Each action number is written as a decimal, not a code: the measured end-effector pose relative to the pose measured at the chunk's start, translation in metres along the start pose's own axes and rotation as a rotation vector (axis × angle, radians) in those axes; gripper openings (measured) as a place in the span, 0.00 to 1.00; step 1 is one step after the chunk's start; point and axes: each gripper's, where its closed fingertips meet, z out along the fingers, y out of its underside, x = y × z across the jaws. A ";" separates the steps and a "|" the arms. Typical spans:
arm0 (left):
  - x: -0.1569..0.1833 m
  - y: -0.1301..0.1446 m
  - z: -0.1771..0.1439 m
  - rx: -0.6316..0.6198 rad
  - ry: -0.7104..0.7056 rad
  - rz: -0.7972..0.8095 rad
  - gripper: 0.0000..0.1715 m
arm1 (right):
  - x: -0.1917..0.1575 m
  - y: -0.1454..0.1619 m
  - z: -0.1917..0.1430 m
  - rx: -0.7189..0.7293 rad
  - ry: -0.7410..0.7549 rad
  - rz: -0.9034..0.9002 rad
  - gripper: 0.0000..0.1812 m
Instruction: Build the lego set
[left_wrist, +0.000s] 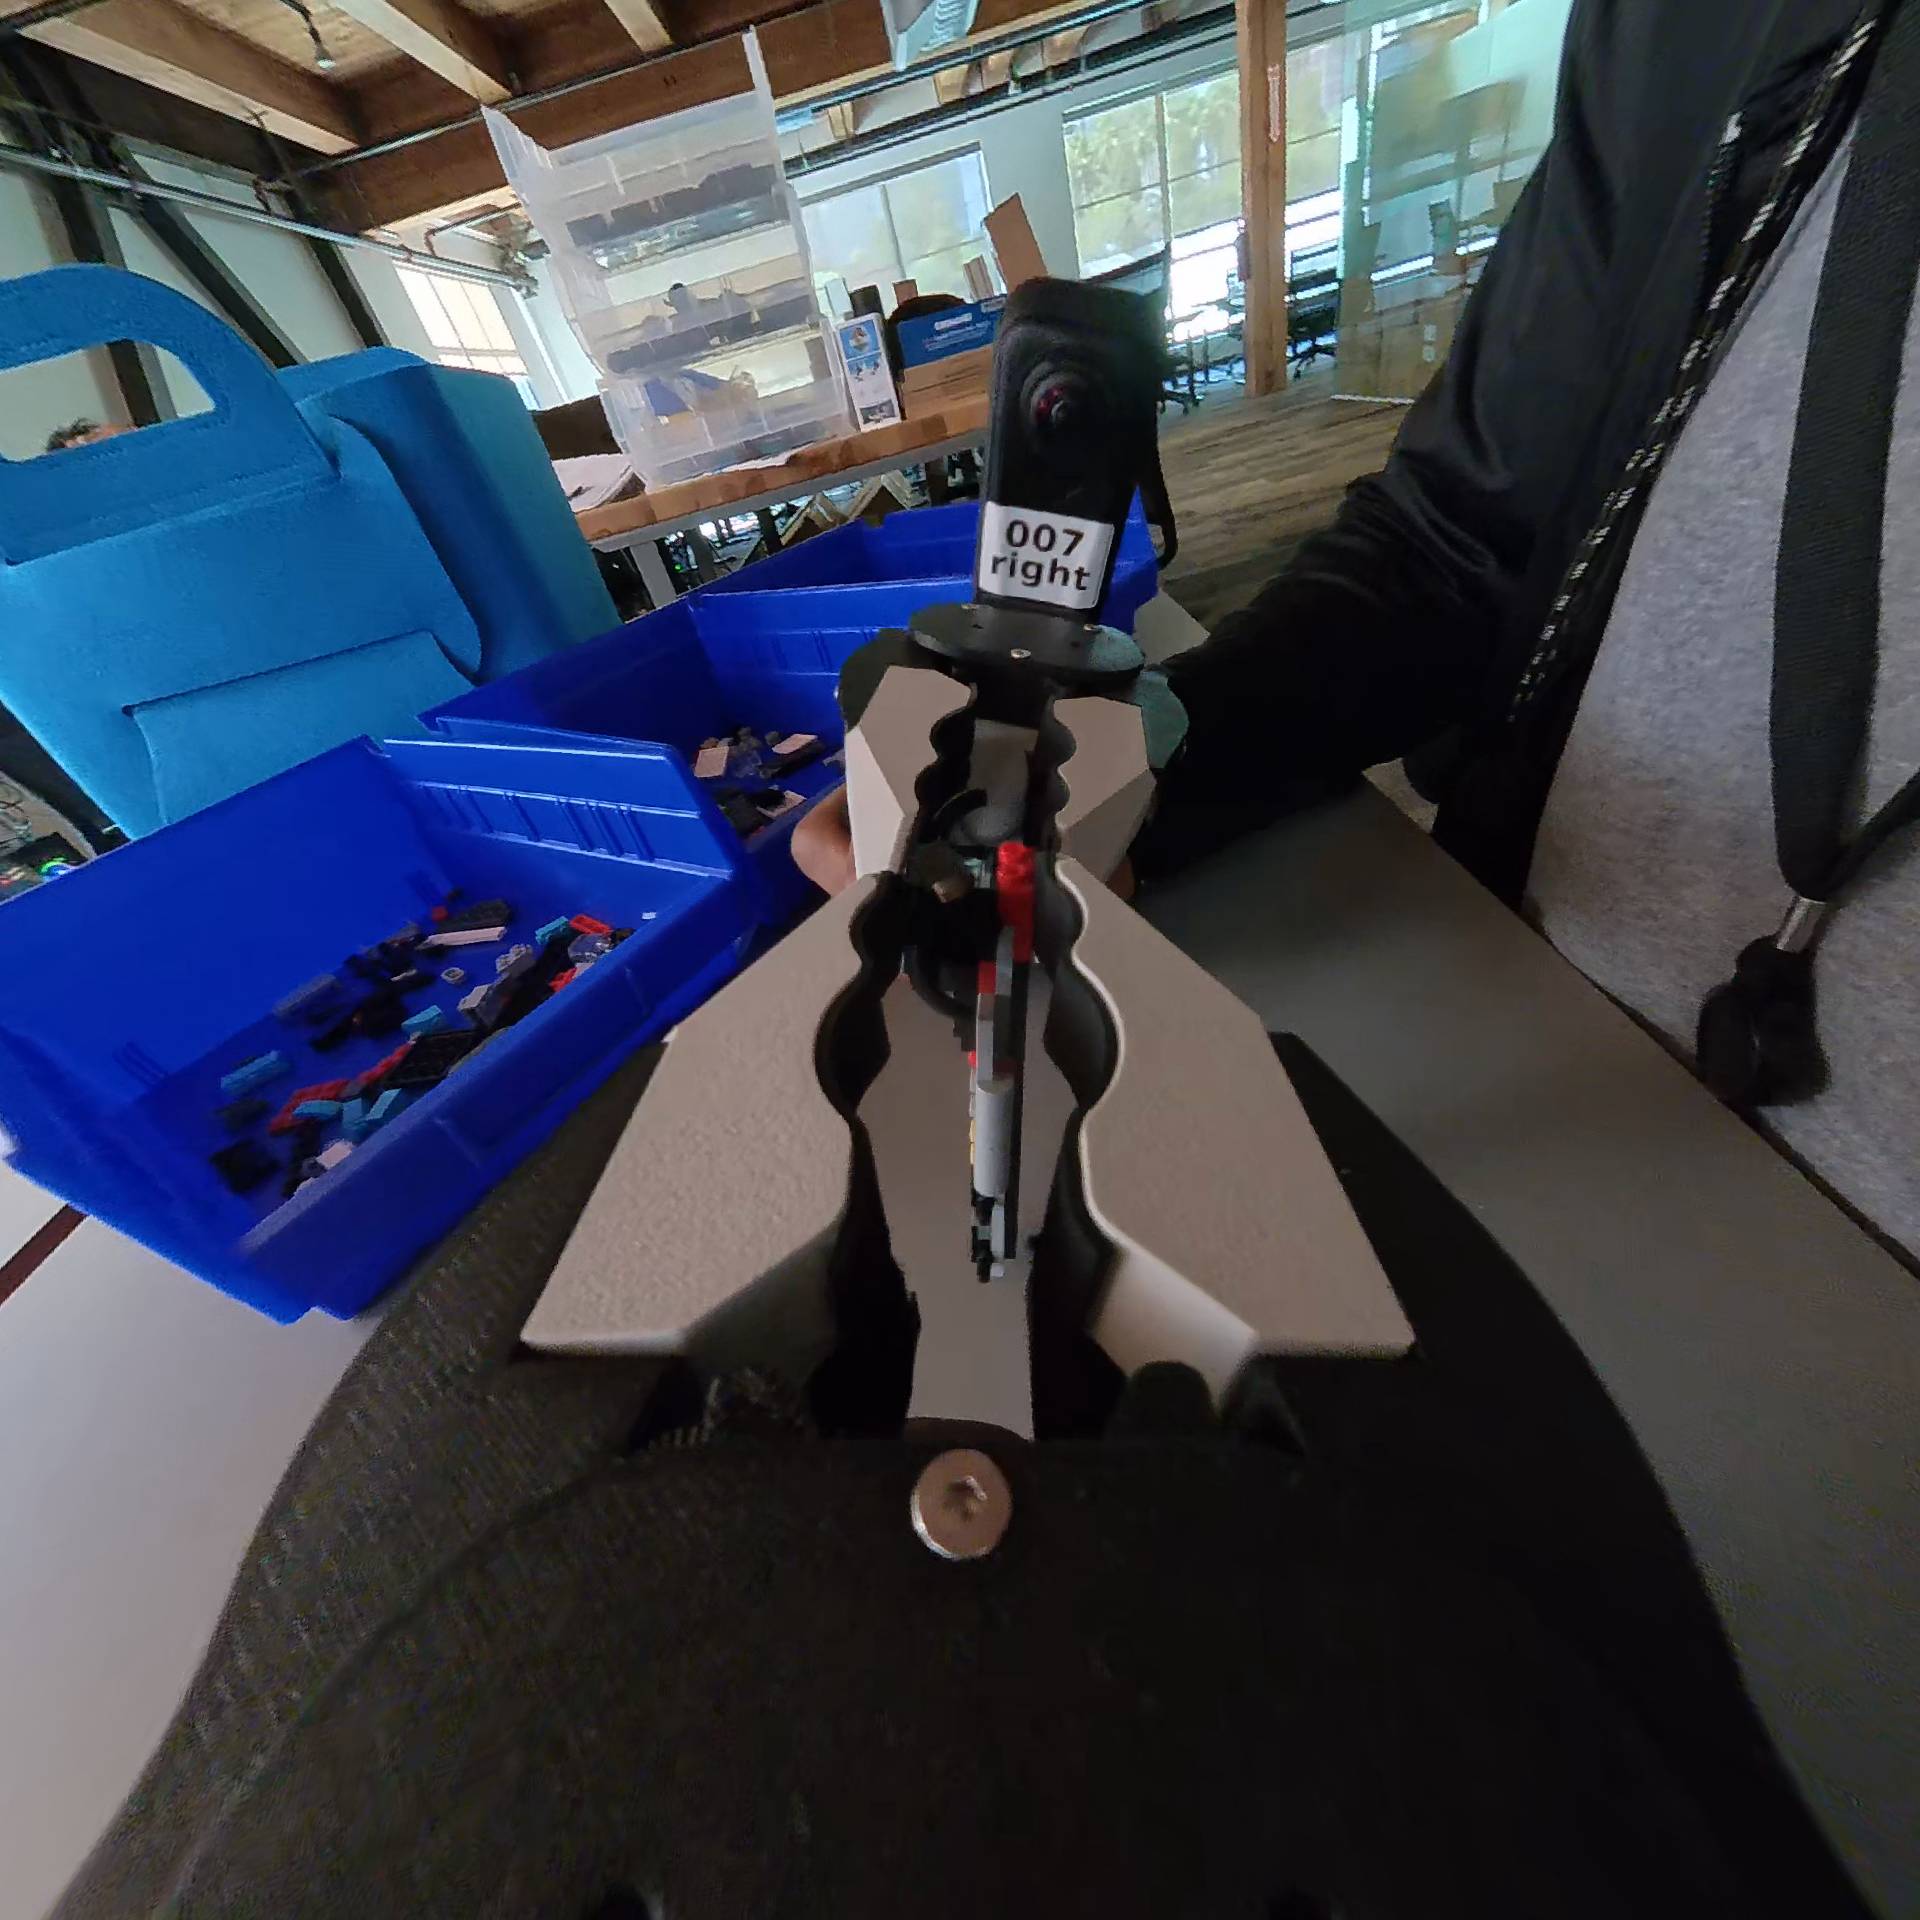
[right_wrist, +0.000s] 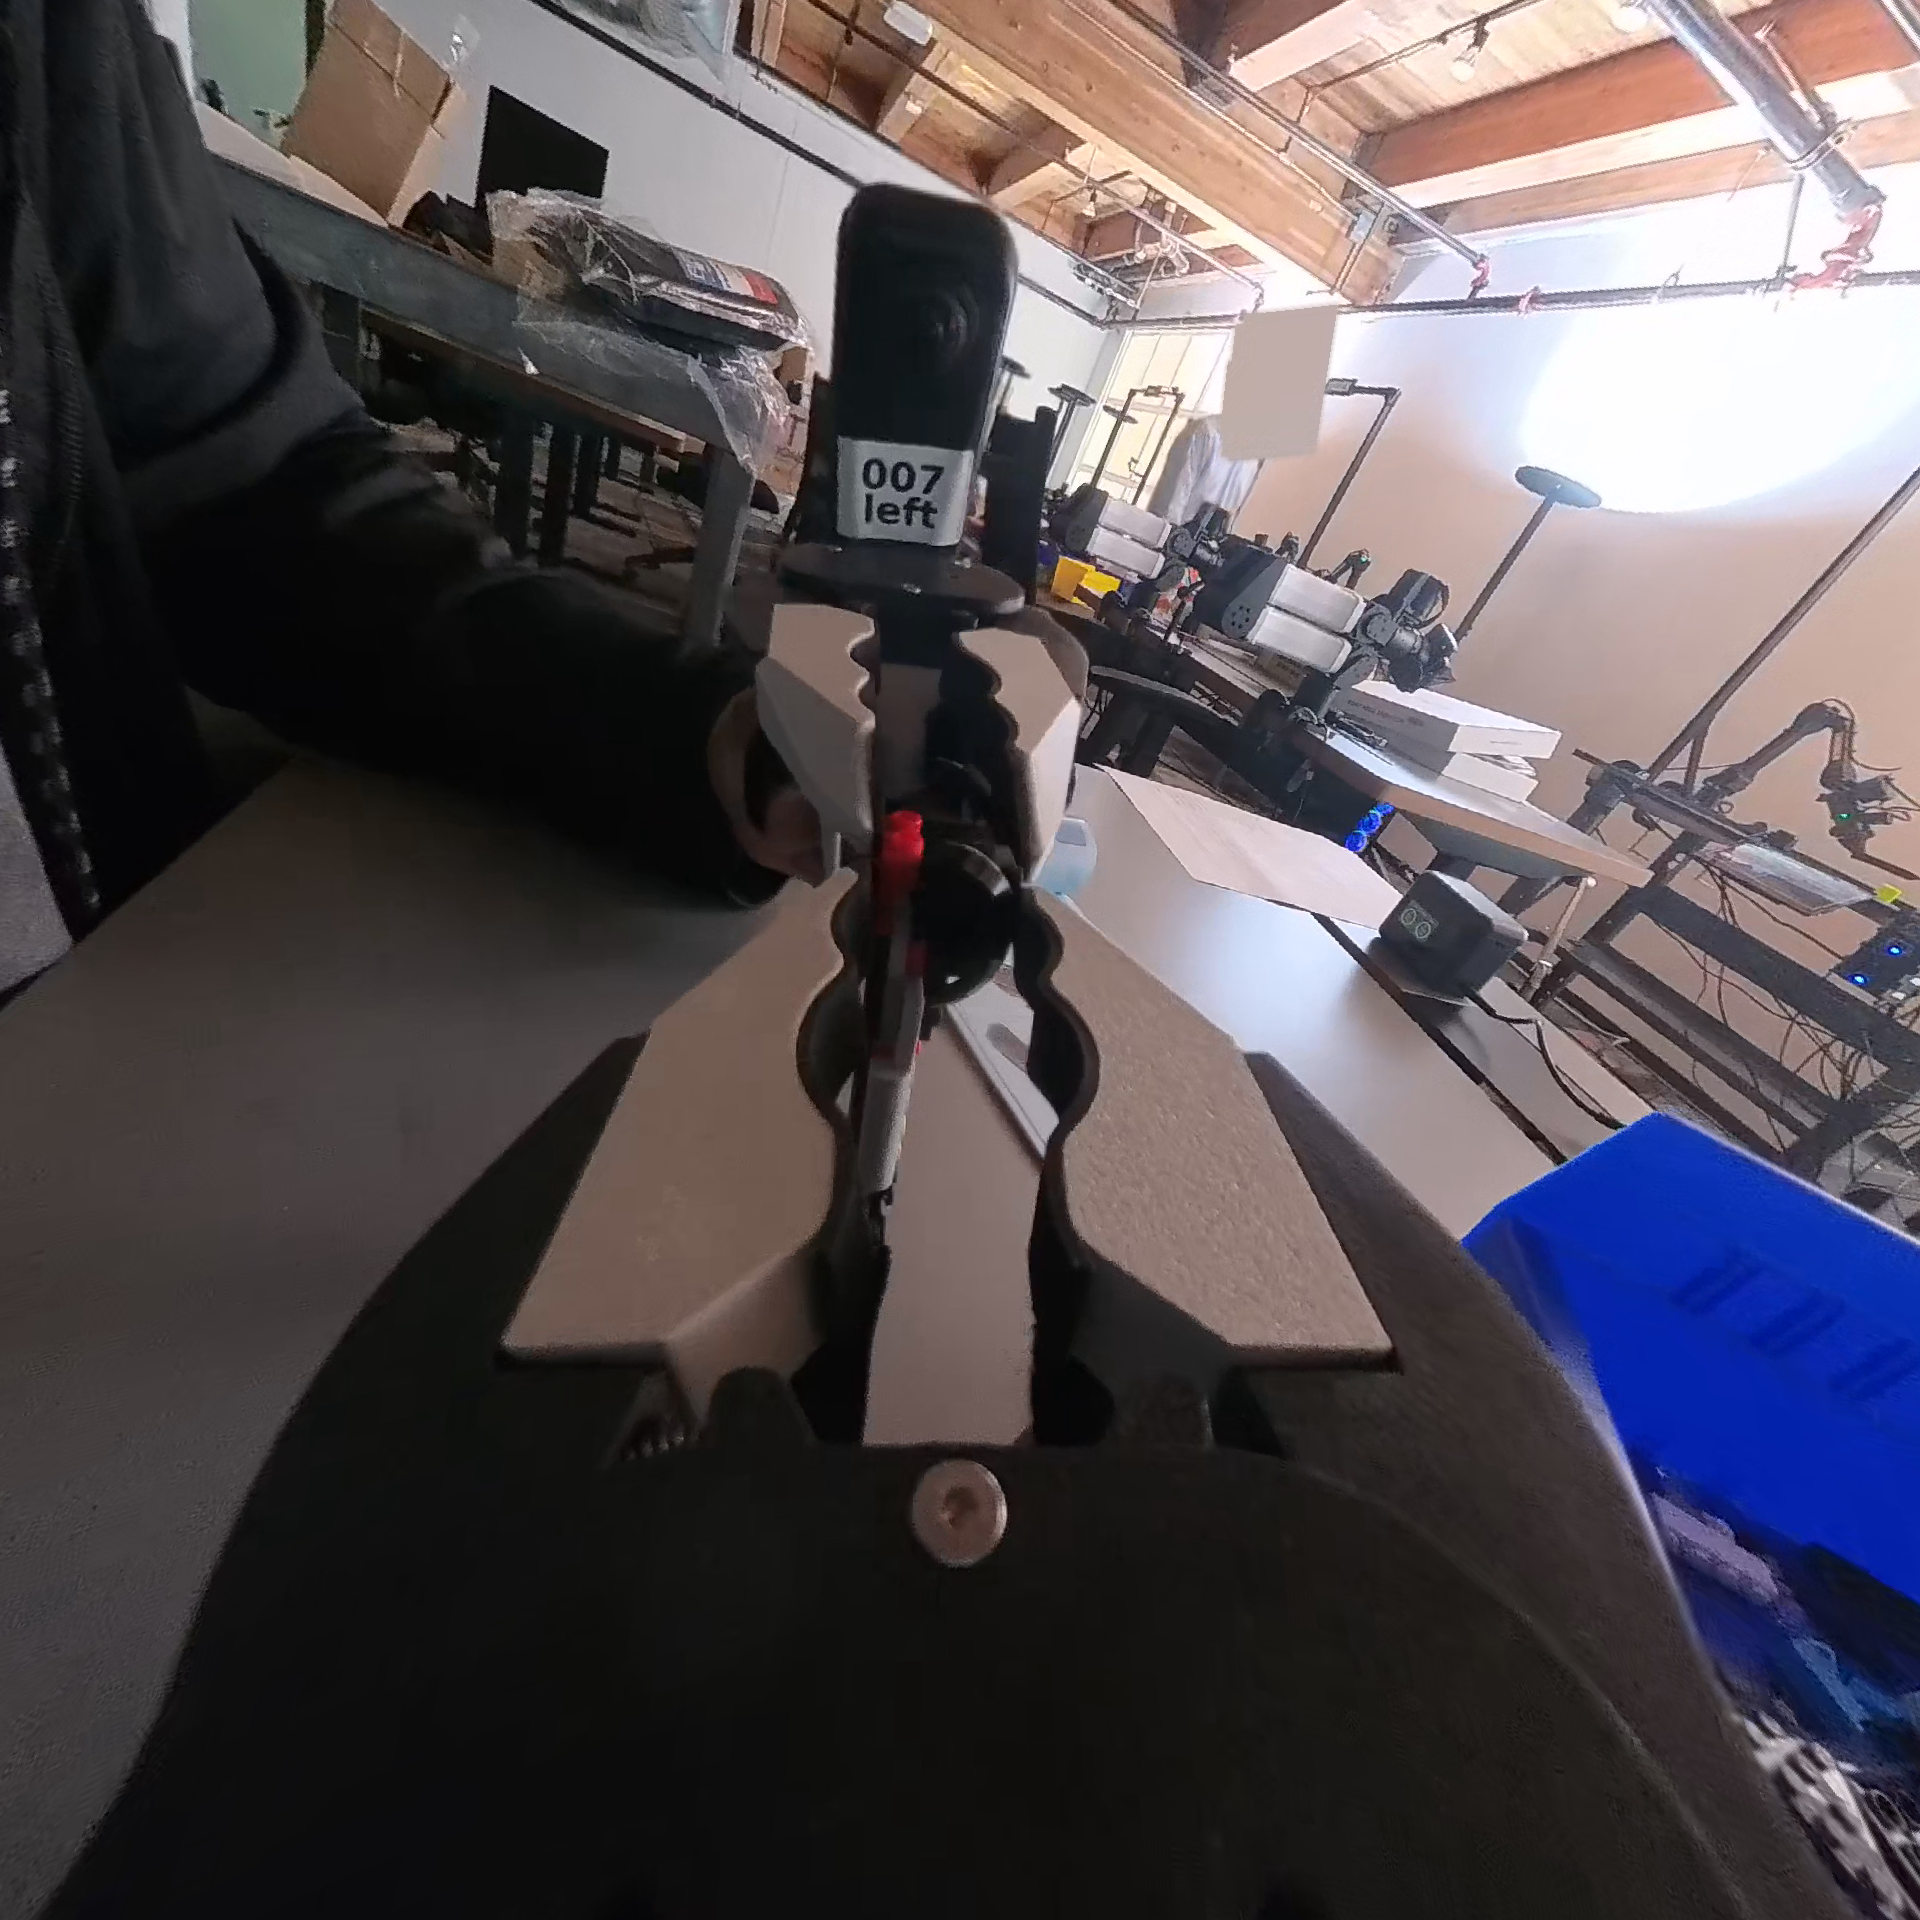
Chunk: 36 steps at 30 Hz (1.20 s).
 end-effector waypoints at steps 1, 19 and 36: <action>-0.002 0.000 0.000 0.000 -0.008 -0.005 0.14 | 0.002 -0.001 0.000 0.001 0.010 0.002 0.16; 0.005 -0.006 -0.001 0.033 0.013 0.028 0.14 | -0.003 -0.012 -0.006 0.077 -0.032 0.048 0.15; 0.006 -0.006 -0.001 0.025 0.008 0.051 0.14 | -0.005 -0.010 -0.006 0.066 -0.039 0.048 0.15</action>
